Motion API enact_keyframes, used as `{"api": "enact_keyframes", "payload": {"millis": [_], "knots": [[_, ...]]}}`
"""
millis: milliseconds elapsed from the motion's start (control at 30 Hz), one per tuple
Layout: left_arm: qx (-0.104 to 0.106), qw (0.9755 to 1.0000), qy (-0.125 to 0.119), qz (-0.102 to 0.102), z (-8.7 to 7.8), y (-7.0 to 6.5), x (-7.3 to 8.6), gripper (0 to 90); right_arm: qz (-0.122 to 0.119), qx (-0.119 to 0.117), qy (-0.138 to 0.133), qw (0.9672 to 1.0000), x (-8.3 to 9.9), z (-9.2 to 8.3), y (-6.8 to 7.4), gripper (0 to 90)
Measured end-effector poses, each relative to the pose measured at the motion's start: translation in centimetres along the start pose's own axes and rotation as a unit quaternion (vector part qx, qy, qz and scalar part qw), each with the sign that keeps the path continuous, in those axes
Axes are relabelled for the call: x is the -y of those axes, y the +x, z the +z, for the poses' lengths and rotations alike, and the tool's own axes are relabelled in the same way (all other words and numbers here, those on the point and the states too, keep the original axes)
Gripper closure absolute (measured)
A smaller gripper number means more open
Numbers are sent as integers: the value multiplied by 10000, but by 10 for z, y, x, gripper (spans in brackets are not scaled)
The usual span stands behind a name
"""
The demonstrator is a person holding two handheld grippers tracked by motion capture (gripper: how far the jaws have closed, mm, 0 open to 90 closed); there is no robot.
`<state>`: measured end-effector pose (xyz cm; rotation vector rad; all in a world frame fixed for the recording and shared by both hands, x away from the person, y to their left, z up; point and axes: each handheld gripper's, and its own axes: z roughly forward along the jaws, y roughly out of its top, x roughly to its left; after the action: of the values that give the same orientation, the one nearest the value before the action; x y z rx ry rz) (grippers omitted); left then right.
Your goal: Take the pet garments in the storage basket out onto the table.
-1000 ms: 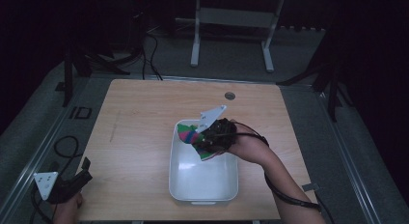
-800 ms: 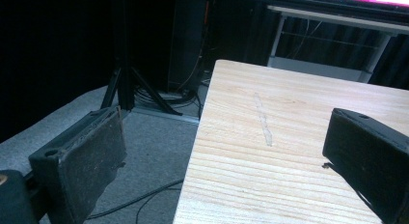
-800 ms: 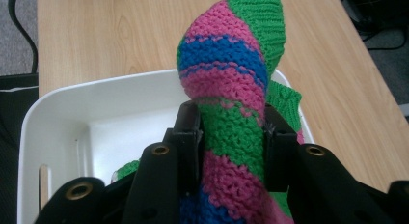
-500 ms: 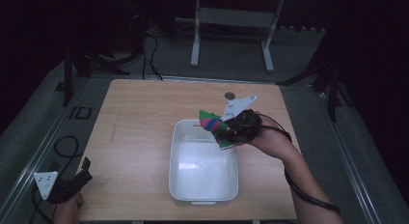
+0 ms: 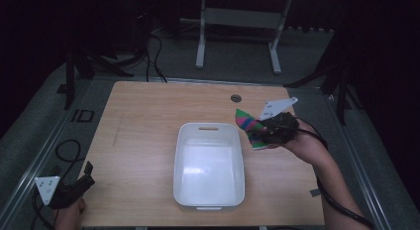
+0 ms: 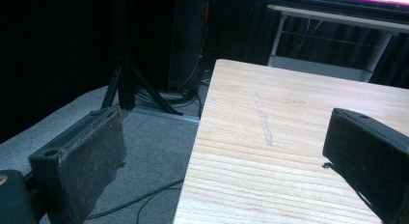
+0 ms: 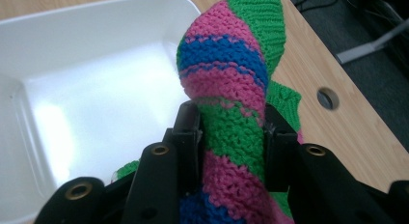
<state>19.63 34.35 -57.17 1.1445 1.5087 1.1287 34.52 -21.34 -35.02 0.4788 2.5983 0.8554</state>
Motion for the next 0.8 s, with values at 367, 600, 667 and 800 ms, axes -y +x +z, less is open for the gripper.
{"api": "enact_keyframes", "payload": {"millis": [367,600,667,800], "knots": [[-5,10000,-8,4,0,0,0,18,292,203,151,9993,30,-5,-15,657],[-2,10000,-8,6,0,0,0,18,486,198,224,9984,50,16,-21,656],[-1,10000,-7,9,0,0,0,18,502,183,270,9982,56,23,-22,655],[-3,10000,-3,15,0,-1,0,18,600,78,357,9975,70,45,-23,654]]}}
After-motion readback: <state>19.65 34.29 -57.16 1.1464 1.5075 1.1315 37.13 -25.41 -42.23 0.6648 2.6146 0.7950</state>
